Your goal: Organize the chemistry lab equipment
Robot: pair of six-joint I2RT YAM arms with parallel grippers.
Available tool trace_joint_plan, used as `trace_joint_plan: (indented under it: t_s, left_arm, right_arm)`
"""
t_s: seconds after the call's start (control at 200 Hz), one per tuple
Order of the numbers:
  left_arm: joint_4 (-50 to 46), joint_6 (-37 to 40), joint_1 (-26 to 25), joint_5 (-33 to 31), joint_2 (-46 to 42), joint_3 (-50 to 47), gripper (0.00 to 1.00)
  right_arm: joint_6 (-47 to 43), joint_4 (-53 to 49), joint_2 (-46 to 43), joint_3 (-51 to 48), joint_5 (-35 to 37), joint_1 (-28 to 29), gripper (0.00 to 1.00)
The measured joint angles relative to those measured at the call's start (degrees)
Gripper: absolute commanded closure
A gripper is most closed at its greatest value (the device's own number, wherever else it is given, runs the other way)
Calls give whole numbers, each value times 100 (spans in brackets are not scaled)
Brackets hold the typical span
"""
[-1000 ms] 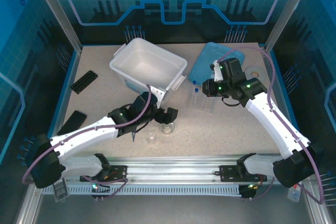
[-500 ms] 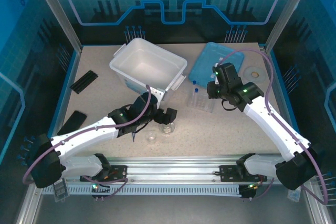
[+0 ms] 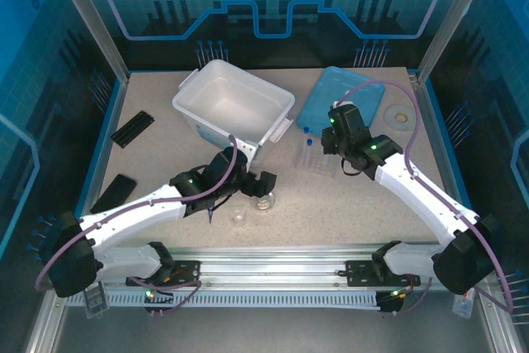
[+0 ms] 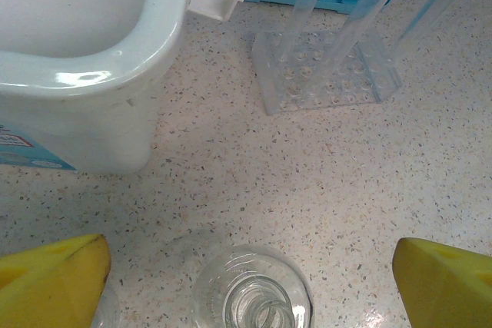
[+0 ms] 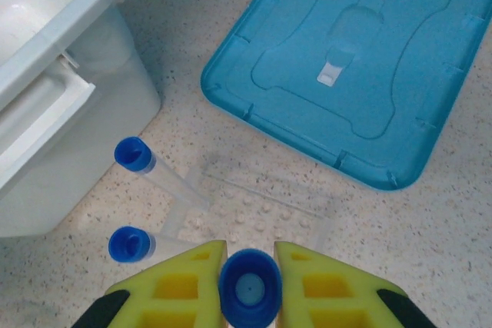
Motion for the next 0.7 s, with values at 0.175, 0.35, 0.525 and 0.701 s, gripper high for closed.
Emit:
trace_joint_plan:
  t_s: [0.175, 0.35, 0.525, 0.701]
  left_arm:
    - [-11, -11, 0, -20, -87, -59, 5]
    - [-9, -13, 0, -59, -114, -61, 5]
    - [-13, -13, 0, -85, -190, -63, 5]
    - [-57, -13, 2, -122, -264, -103, 5]
  right_arm:
    - [-2, 337, 74, -105, 111, 0, 82]
    - [-2, 660, 251, -131, 162, 0, 81]
    - [-2, 839, 444, -173, 238, 0, 82]
    - [-2, 970, 555, -236, 238, -11, 82]
